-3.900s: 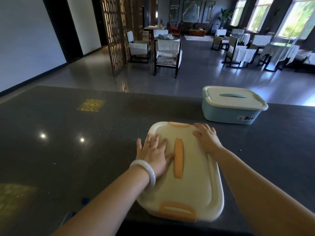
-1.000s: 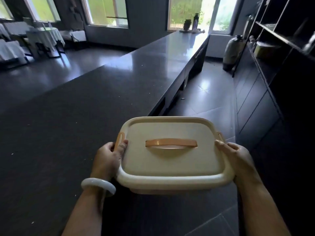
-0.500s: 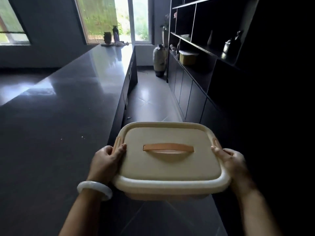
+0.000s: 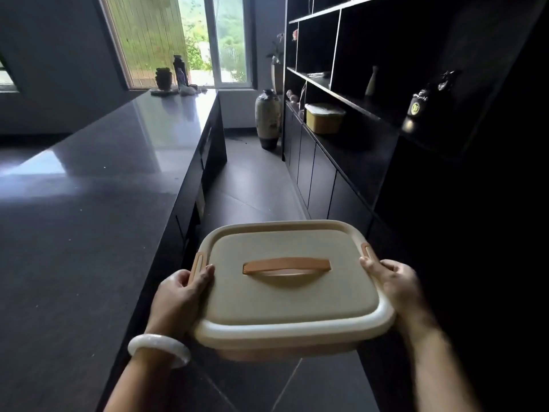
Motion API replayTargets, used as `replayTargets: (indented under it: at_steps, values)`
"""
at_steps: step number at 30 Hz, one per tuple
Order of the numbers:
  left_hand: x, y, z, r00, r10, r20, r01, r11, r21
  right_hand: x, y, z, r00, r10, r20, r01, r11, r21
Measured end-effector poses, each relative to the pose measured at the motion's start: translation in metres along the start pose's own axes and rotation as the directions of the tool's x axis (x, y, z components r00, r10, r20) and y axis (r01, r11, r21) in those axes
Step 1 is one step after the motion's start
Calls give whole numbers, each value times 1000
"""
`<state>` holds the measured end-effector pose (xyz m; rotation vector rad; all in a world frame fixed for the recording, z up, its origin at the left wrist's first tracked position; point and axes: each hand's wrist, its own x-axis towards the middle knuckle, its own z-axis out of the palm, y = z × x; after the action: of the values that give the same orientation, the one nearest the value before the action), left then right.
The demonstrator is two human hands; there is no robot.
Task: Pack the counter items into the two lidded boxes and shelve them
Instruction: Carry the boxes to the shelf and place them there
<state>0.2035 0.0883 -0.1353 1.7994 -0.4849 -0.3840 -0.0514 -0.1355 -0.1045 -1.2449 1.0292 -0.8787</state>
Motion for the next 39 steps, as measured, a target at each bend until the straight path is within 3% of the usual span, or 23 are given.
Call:
replayTargets:
  at_steps: [11, 18, 26, 34, 39]
  values:
    - [276, 25, 63, 999, 11, 52, -9, 999, -35, 243, -26, 128, 1000, -17, 3, 17, 1000, -16]
    - [487, 59, 109, 991, 74, 109, -78, 997, 26, 395, -44, 214, 993, -20, -119, 23, 999, 30]
    - [664, 82, 226, 969, 74, 237, -85, 996, 35, 568, -66, 225, 972, -2, -236, 6, 1000, 16]
    - [825, 105, 362, 979, 69, 191, -89, 991, 98, 775, -78, 231, 965, 10, -264, -6, 1000, 16]
    - [905, 117, 428, 974, 42, 221, -71, 990, 123, 864, -83, 230, 960, -12, -281, 1, 999, -40]
